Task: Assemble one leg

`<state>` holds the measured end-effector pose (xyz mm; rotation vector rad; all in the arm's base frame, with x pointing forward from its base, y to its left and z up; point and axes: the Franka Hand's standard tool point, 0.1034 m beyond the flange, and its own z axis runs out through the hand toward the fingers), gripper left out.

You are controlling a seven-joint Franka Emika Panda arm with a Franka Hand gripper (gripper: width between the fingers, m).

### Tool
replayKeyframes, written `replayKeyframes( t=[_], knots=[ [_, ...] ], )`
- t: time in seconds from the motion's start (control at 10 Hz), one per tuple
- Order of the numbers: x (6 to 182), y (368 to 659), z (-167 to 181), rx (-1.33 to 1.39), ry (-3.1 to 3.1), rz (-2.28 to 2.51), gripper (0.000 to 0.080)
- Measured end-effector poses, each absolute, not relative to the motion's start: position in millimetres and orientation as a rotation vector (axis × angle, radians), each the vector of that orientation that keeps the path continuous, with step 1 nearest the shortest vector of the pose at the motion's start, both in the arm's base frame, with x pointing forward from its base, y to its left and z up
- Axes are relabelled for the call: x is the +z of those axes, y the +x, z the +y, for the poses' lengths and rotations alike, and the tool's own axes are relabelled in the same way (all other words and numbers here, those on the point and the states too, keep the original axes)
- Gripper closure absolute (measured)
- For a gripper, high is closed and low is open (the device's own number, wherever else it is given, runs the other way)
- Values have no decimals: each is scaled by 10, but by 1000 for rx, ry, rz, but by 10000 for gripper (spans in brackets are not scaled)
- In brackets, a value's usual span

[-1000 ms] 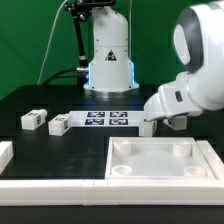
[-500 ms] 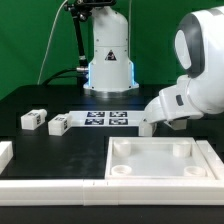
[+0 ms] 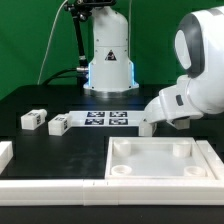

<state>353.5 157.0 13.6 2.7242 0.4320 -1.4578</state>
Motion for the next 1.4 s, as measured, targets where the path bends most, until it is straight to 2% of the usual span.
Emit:
replayKeyframes(
  t=[0.4,0.8,1.0,1.1,1.4],
  knots=[
    [139,3542,1573,-1456,2726,432,509],
    [726,3741,1611,-1424,2742,373,509],
    [720,3732,1606,-1407,2751,376,509],
    [678,3832,1631,-1272,2828,374,509],
    [676,3890,1612,-928,2977,372,509]
  ],
)
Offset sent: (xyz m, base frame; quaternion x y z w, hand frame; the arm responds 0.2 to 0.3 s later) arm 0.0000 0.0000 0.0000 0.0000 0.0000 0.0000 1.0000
